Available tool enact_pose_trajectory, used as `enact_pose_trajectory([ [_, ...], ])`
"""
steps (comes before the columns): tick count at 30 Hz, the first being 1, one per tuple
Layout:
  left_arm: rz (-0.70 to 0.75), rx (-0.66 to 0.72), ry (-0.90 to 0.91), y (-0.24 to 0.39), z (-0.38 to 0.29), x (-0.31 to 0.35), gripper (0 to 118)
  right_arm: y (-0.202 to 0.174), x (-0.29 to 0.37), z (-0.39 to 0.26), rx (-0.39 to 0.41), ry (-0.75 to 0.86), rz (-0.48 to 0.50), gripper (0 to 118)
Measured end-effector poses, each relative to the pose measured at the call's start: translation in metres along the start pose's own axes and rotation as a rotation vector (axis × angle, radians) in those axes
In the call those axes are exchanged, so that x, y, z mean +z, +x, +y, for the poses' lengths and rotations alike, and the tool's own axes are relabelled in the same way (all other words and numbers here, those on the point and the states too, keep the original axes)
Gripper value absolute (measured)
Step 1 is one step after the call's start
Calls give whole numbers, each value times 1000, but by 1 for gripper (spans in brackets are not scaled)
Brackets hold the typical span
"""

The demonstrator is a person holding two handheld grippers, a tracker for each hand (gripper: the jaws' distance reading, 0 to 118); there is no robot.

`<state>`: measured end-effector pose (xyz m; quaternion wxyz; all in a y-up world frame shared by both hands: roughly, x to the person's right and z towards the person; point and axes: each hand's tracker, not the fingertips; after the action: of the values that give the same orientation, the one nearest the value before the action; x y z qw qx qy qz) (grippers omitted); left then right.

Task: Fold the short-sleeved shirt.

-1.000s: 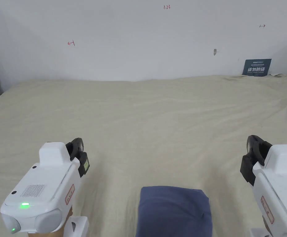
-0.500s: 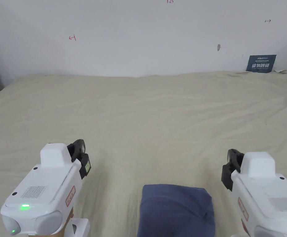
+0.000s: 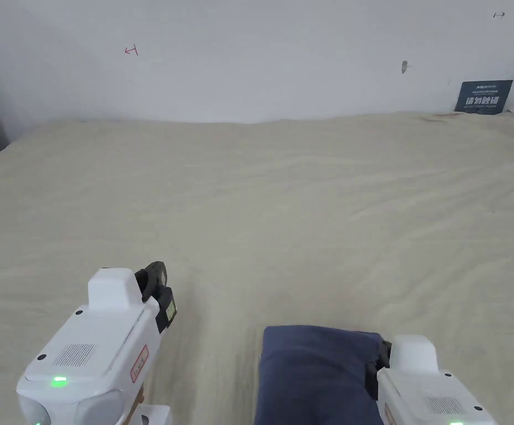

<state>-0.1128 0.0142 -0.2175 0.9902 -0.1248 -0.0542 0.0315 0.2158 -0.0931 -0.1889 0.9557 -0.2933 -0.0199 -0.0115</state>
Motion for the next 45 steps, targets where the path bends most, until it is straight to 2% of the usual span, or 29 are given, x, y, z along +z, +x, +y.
enact_pose_trajectory([
  [9,-36,-3,-53,5,-13,-2,0,-6,-27,-32,-38,-159,-4,1],
  [13,-77,6,-100,11,-20,-3,0,-15,-16,-24,-47,-169,-3,1],
  [17,-192,79,-273,16,-30,-15,0,-10,-16,-24,-53,-174,6,1],
  [21,-306,160,-473,21,-48,-33,0,-21,-1,-16,-56,-172,9,1],
  [24,-370,177,-581,27,-60,-44,0,-23,4,-12,-63,-173,12,1],
  [26,-409,171,-650,30,-67,-52,5,-25,6,-11,-63,-173,13,1],
  [28,-444,180,-718,32,-73,-62,18,-24,8,-9,-64,-172,14,1],
  [29,-455,185,-749,32,-76,-65,29,-25,9,-9,-66,-172,15,1],
  [31,-458,216,-775,31,-79,-74,68,-22,7,-8,-68,-173,17,1],
  [33,-483,261,-824,28,-82,-83,92,-22,9,-7,-71,-173,20,1],
  [37,-568,322,-886,25,-88,-101,93,-19,5,-8,-71,-173,22,1],
  [42,-619,336,-943,30,-96,-123,93,-20,8,-6,-76,-173,25,1],
  [45,-644,340,-969,36,-100,-135,93,-8,-6,-14,-77,-173,27,1],
])
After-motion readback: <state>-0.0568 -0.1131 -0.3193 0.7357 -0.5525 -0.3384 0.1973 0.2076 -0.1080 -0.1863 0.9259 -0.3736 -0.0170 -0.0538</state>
